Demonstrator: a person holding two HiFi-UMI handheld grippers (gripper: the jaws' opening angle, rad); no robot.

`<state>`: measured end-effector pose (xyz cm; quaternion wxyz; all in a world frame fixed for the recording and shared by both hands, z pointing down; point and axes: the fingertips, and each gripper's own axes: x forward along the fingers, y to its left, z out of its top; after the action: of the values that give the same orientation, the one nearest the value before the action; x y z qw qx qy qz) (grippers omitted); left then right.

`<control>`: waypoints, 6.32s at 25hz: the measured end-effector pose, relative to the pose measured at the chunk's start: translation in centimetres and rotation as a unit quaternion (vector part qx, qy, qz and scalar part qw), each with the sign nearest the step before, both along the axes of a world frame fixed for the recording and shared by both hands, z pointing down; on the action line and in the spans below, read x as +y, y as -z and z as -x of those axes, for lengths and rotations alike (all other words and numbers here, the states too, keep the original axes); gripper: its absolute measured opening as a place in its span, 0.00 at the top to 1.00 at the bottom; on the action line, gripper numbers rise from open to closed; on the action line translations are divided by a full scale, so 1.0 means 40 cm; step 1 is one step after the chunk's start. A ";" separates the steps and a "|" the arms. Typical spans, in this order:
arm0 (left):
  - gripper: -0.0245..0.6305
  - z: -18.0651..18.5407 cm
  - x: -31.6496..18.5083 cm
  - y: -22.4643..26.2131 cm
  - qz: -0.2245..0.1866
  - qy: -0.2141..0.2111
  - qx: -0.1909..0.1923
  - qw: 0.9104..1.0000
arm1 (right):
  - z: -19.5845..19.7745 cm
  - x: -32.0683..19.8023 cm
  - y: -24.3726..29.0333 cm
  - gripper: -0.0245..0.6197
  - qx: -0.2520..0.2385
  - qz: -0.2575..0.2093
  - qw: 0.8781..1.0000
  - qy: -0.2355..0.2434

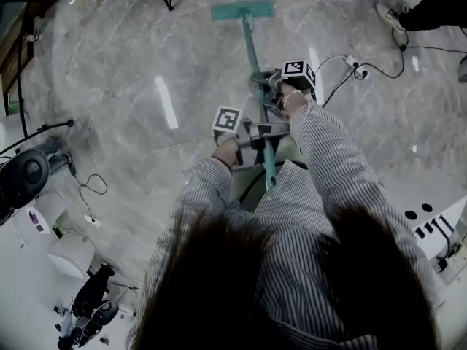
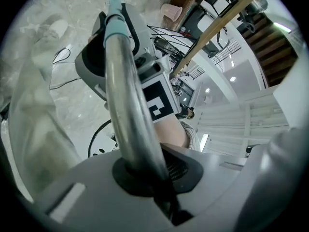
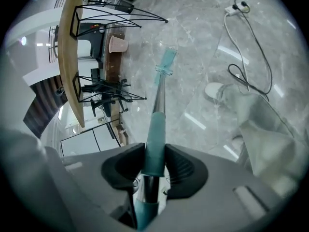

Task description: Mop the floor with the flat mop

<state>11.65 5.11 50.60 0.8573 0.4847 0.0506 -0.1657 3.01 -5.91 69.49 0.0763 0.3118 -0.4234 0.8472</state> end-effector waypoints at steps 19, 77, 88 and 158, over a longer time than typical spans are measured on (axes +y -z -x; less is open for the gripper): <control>0.95 0.021 0.543 0.121 0.047 -0.007 0.028 0.998 | 0.005 0.579 0.090 0.76 -0.016 0.047 0.999 -0.020; 0.92 0.000 -0.316 0.072 0.005 0.064 0.016 0.998 | -0.036 -0.287 0.040 0.76 0.021 -0.001 1.000 0.007; 0.93 -0.040 -0.368 0.014 0.003 0.041 -0.010 0.999 | -0.053 -0.356 0.021 0.76 0.015 -0.005 1.000 0.009; 0.95 0.109 1.075 0.179 0.064 -0.033 0.039 0.997 | 0.109 1.113 0.164 0.74 -0.089 0.042 0.995 -0.008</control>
<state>7.29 48.11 43.44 0.8889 0.4203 0.0894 -0.1586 -1.37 38.62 62.94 0.0445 0.2354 -0.3900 0.8891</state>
